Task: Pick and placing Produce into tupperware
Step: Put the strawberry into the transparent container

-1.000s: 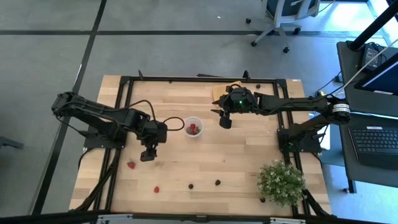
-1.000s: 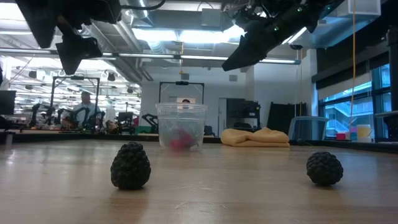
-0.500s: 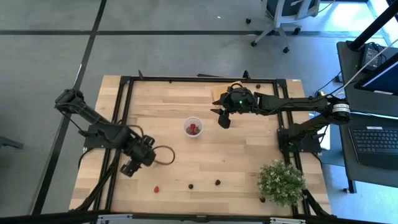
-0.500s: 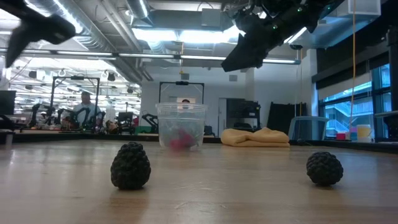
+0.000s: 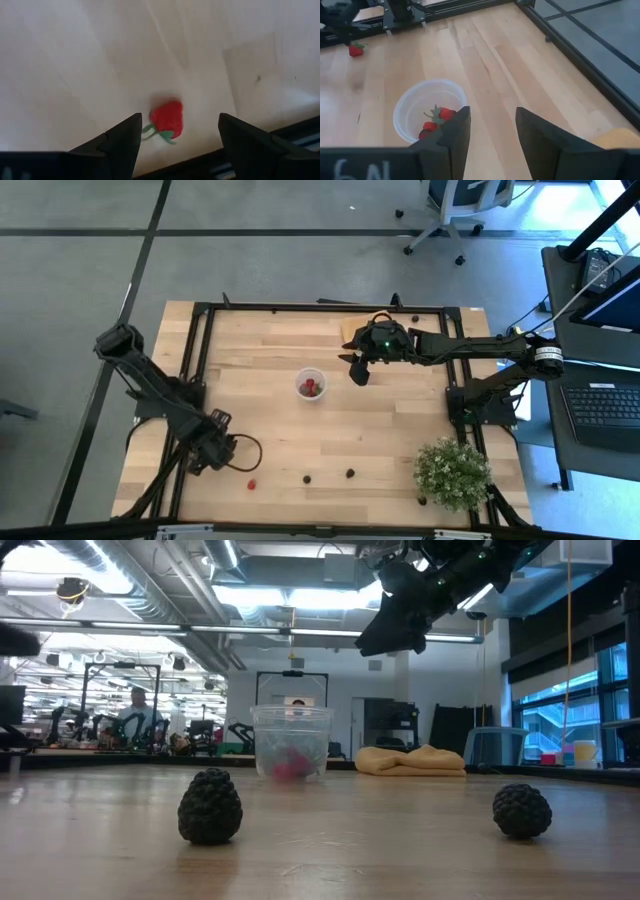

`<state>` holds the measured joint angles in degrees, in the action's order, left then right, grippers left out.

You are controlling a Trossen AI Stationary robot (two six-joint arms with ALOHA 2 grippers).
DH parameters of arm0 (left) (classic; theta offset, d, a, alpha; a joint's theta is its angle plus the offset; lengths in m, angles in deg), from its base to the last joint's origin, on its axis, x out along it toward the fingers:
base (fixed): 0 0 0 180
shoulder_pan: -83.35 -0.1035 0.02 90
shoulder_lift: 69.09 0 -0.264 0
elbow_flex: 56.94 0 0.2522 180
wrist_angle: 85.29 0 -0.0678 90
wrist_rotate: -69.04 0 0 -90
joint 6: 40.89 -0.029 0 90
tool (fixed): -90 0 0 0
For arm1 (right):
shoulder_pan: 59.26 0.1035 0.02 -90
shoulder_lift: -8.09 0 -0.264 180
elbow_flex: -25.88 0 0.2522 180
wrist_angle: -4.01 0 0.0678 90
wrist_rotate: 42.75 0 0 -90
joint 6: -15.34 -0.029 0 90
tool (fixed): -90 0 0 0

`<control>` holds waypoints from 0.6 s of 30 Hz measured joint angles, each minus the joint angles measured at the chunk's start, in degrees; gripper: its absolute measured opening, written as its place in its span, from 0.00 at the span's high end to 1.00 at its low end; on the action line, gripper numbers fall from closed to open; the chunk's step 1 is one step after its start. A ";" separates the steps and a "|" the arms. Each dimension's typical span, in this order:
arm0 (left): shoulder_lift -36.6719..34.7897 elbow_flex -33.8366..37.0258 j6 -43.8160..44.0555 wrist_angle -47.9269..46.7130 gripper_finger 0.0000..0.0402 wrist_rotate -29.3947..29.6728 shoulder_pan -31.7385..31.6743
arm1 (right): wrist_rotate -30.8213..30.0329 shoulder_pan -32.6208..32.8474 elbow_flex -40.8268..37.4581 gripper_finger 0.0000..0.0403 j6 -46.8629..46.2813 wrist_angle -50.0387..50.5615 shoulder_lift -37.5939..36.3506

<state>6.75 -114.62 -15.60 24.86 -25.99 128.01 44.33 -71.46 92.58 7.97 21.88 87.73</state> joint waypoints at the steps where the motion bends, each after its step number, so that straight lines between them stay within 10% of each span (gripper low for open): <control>1: -0.15 1.20 0.84 1.45 0.37 0.01 0.57 | 0.00 0.00 0.00 0.60 -0.09 -0.01 0.00; 18: -0.54 12.09 5.93 12.65 0.37 3.60 3.92 | 0.00 0.63 0.00 0.60 -2.91 0.01 0.00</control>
<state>6.22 -102.53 -9.66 37.51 -22.39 131.93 44.33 -70.83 92.58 5.06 21.89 87.73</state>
